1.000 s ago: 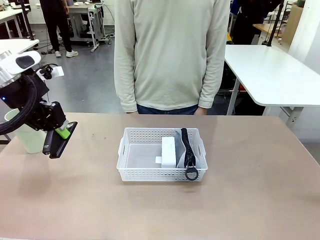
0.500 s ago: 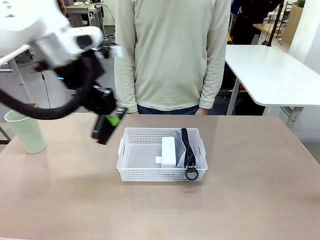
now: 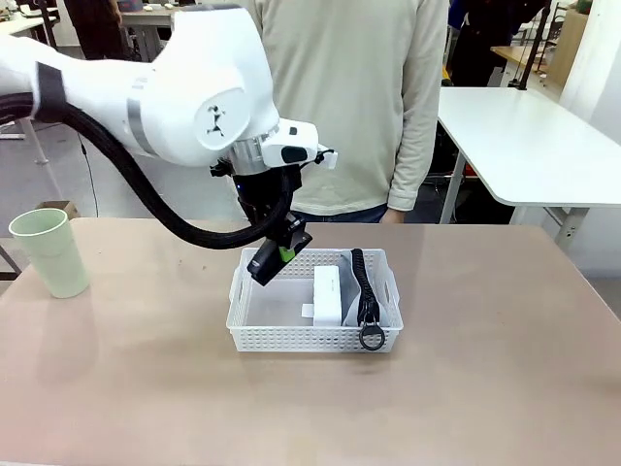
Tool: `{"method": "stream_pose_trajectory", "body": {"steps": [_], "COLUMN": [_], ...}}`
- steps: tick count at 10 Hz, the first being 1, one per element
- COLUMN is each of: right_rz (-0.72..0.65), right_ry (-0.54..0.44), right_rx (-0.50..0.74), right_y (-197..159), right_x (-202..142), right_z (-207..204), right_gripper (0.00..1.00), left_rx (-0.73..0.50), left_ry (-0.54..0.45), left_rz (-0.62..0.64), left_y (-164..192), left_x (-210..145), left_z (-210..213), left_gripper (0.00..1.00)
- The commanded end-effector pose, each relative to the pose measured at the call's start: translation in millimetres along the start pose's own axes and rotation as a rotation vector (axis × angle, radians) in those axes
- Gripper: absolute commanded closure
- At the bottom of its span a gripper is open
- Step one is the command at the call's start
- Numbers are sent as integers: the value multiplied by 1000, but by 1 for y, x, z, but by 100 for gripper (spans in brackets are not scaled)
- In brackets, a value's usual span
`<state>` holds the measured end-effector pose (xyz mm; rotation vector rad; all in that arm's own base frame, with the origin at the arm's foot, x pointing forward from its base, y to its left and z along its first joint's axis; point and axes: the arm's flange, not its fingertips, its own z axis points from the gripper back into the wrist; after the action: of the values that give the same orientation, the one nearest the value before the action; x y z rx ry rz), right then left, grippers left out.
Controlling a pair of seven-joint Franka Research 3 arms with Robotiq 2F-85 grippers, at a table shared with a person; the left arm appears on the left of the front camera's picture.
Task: Efficiently arrange items inside the basket to fit them all.
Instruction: Pick up the Stapler and place it inside the Organizing basket.
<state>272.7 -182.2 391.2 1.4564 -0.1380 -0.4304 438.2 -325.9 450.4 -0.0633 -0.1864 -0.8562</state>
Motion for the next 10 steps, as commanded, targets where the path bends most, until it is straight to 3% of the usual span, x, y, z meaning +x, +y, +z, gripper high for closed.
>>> {"method": "stream_pose_trajectory", "body": {"steps": [1,4,10], "right_rz": [23,23,23], "right_ry": [-1,-1,-1], "right_rx": [18,18,18], "right_y": [1,1,1], "right_x": [-1,-1,-1], "right_z": [1,1,1], "right_gripper": [0,0,0], "left_rx": [50,-14,-44], "left_ry": [49,71,105], "left_rz": [5,-30,-34], "left_y": [9,-1,-15], "left_x": [2,-3,-5], "left_z": [-15,-64,-94], "left_gripper": [68,68,68]}}
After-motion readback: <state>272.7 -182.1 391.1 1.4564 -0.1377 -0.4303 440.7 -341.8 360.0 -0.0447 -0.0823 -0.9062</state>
